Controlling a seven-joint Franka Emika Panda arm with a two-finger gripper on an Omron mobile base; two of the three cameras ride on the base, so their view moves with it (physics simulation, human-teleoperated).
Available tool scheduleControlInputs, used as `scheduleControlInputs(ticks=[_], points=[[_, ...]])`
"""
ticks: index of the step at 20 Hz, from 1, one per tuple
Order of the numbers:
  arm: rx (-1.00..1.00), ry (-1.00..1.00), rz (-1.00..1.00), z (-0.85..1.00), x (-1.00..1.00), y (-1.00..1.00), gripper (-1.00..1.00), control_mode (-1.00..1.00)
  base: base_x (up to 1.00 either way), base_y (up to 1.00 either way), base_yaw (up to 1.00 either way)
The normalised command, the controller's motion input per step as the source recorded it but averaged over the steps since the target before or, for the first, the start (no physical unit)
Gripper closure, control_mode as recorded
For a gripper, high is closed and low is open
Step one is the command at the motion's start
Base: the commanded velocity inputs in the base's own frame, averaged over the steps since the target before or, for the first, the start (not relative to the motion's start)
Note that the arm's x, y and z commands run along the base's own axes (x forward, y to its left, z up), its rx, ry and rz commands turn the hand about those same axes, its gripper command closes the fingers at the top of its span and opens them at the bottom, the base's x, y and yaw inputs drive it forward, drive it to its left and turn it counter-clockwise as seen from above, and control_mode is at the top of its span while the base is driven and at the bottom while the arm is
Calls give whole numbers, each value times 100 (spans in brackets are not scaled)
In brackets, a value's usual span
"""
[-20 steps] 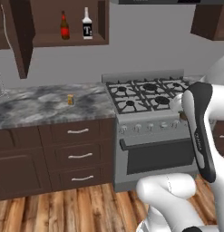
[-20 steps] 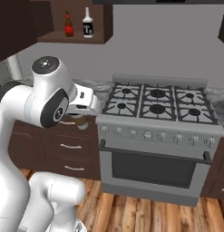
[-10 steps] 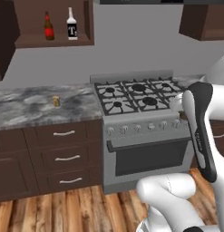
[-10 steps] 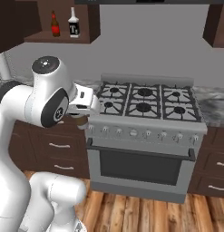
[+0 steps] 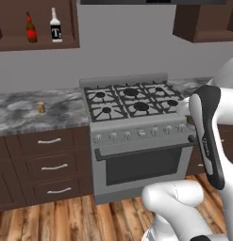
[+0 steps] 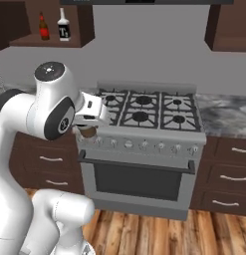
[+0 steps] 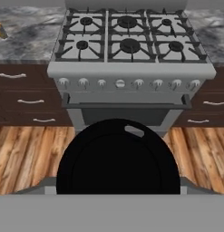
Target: Sort all alcoholic drinks to one cabinet, and non-alcoholic drinks to the other.
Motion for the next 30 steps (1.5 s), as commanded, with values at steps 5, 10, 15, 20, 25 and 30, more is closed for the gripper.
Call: scheduleControlInputs(ticks=[5,10,15,20,25,30], points=[[0,0,0,0,0,0,100,100,-18,-88,-2],[0,0,0,0,0,0,100,100,-4,-88,-2],[0,0,0,0,0,0,100,100,15,-88,-3],[0,0,0,0,0,0,100,100,34,-85,0],[0,0,0,0,0,0,100,100,58,-71,-1],[0,0,0,0,0,0,100,100,52,-64,-1]])
